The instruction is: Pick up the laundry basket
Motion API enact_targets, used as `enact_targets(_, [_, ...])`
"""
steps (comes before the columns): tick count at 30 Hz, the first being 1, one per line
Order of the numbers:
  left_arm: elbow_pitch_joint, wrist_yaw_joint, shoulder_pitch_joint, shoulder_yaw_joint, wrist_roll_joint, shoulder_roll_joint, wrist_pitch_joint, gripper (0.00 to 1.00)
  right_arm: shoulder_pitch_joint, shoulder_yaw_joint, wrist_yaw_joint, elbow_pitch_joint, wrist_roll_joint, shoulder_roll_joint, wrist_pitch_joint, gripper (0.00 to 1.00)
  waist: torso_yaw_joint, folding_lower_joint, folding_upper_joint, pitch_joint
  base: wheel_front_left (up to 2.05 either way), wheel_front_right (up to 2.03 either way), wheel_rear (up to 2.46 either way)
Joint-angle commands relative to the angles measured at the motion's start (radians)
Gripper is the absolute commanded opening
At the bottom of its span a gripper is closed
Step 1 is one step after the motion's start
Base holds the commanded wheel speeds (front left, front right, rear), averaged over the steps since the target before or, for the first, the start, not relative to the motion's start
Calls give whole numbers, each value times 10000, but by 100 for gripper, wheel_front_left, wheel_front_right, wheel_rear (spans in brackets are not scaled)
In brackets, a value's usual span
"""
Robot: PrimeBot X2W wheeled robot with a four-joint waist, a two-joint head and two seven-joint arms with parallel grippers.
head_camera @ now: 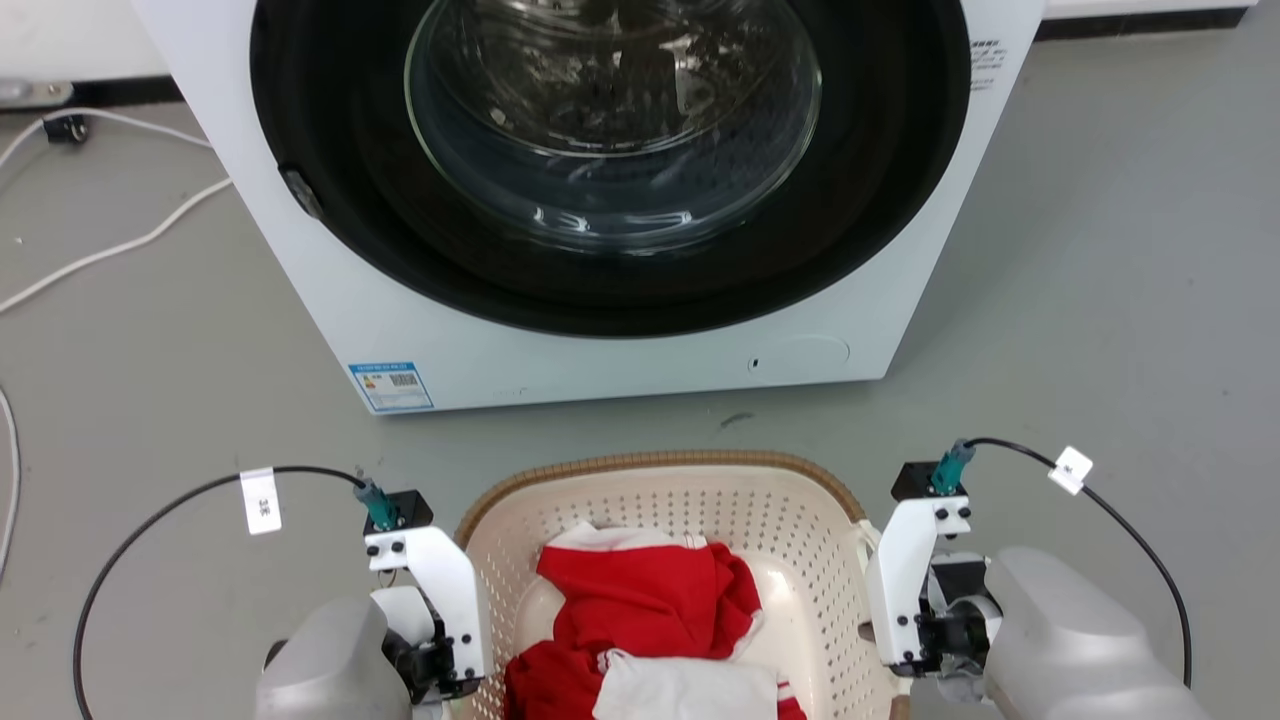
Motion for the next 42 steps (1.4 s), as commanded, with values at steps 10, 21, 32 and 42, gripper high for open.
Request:
enact_targets(10, [11,92,374,-22,-206,1,-18,0,319,217,-5,160,171,-162,-72,0,25,2,-1,-462,0,0,0])
enact_targets(21, [13,188,330,-63,-339,-78,-40,0,242,362,-5,213,288,-277,-195,0,153,2,-1,-581,0,0,0])
enact_targets(32, [12,215,249,-160,-427,-150,-116,0,108,525,-5,255,424,-257,-205,0,160,2,-1,-579,0,0,0])
enact_targets(42, [10,215,184,-269,-479,-130,-255,0,24,642,-5,277,581,-211,-350,0,175,2,-1,-487,0,0,0])
